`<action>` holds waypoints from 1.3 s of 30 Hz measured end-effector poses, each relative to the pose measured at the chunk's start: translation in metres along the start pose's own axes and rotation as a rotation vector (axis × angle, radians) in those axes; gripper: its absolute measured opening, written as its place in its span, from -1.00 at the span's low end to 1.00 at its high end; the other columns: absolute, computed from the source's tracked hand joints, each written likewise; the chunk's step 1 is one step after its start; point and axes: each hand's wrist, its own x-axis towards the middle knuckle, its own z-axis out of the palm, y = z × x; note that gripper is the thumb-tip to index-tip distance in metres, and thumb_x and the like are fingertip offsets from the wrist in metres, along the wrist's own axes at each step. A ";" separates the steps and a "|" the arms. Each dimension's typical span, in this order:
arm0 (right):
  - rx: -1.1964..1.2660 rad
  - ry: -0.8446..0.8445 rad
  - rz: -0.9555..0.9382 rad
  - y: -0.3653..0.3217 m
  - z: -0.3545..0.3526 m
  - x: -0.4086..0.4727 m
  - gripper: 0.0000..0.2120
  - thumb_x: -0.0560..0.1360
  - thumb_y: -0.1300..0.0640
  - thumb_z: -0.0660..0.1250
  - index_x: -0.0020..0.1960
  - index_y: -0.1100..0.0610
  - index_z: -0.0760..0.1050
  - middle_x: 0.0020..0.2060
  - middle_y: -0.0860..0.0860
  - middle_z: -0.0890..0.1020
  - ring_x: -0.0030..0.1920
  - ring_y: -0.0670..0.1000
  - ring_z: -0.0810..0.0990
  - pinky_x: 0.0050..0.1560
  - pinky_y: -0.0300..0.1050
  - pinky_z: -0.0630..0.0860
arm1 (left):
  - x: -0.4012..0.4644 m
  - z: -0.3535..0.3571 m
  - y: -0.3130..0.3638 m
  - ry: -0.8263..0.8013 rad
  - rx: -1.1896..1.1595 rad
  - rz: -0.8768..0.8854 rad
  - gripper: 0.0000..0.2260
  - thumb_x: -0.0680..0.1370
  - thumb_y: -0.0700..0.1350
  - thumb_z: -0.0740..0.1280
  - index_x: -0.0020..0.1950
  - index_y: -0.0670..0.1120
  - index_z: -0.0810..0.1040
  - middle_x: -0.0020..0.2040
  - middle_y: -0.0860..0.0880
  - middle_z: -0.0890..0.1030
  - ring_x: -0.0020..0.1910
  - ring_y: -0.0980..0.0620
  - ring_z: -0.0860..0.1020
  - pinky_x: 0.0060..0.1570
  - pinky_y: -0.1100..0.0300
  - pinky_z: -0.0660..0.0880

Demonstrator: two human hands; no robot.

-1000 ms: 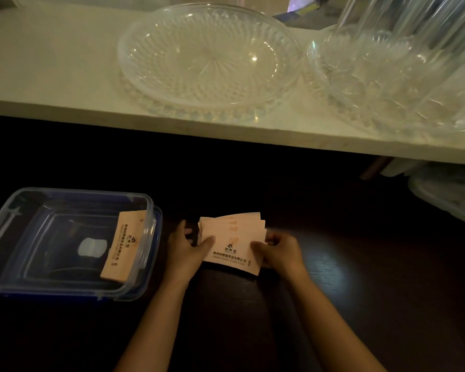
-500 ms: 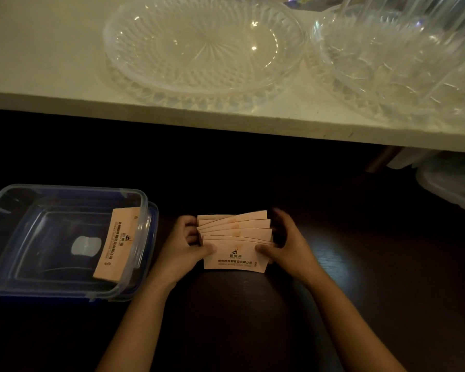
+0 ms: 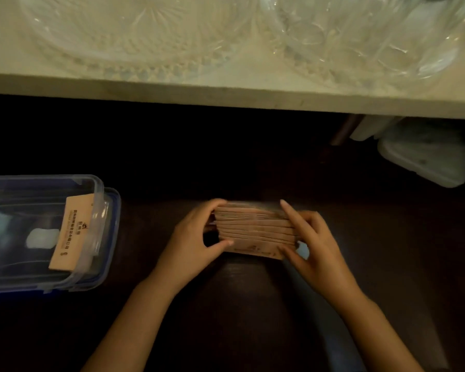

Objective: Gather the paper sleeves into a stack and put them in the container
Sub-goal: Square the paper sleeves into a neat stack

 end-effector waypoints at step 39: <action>0.043 0.073 0.158 0.022 0.017 -0.043 -0.57 0.35 0.29 0.46 0.18 0.11 0.45 0.06 -0.10 0.48 0.10 -0.29 0.40 0.16 -0.51 0.31 | -0.014 0.035 -0.009 -0.110 0.034 -0.008 -0.49 0.34 -0.16 0.47 0.19 0.21 0.42 0.17 0.16 0.51 0.18 0.28 0.43 0.21 0.38 0.30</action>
